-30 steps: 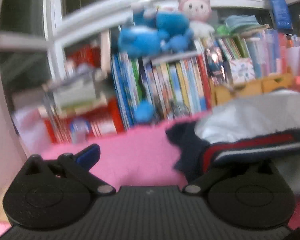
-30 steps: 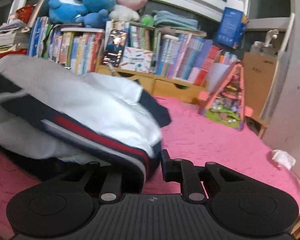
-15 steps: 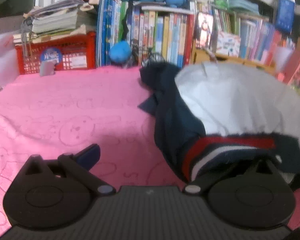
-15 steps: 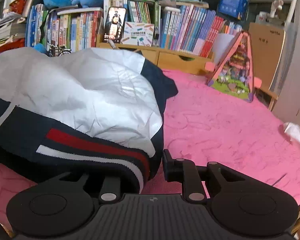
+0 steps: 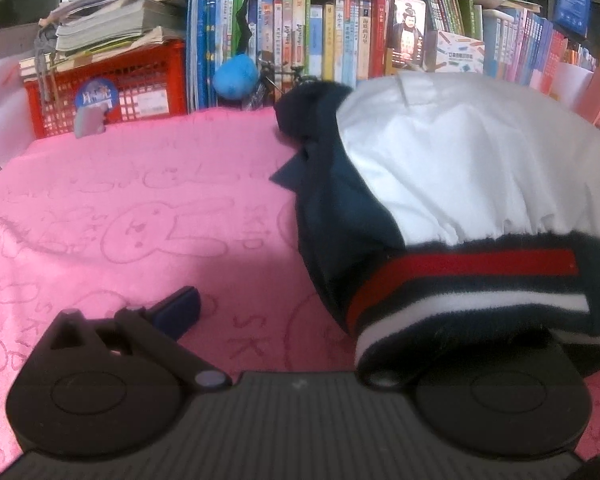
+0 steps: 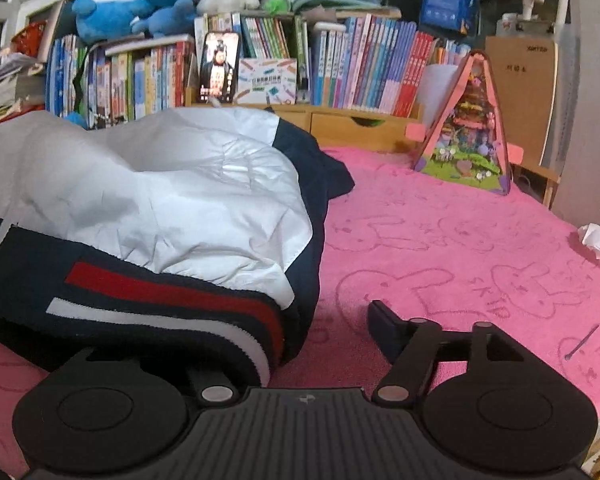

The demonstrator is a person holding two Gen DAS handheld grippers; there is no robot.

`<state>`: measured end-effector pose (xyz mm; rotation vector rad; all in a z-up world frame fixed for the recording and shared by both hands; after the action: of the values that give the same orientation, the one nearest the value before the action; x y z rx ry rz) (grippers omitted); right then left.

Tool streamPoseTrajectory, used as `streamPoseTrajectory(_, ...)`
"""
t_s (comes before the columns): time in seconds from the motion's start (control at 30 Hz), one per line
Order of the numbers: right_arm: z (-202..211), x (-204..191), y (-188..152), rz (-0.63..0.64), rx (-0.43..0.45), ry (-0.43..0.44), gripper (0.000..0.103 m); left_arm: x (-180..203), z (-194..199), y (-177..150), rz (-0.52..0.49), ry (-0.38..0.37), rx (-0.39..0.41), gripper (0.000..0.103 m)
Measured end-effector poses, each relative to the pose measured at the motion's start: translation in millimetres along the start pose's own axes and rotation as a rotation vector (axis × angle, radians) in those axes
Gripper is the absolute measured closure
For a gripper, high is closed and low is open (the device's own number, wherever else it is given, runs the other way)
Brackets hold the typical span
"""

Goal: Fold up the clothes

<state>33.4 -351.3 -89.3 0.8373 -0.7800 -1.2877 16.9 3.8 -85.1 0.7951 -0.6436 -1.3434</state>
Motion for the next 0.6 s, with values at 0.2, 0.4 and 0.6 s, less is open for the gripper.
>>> streamPoseTrajectory(0.2, 1, -6, 0, 0.041, 0.039, 0.007, 0.025, -1, -2, 1, -0.007, 0.004, -0.004, 0.000)
streamPoseTrajectory(0.4, -6, -11, 5, 0.000, -0.014, -0.024, 0.017, -3, -3, 2, -0.009, -0.001, -0.009, 0.000)
streamPoseTrajectory(0.6, -14, -6, 5, -0.076, -0.050, 0.013, 0.016, -3, -4, 2, -0.001, -0.001, -0.006, 0.000)
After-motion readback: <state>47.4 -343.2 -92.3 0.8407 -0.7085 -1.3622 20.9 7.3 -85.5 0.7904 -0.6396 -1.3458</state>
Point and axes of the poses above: each gripper's, at about its wrist camera, not at the fingertips, and z roughly against the way its jaws point, x to its right, y to its top, the point moved 6 cm from there along -z, roughly the way its jaws point, and after that the axes turned 3 degrees about -z, right-handed, at the moved point
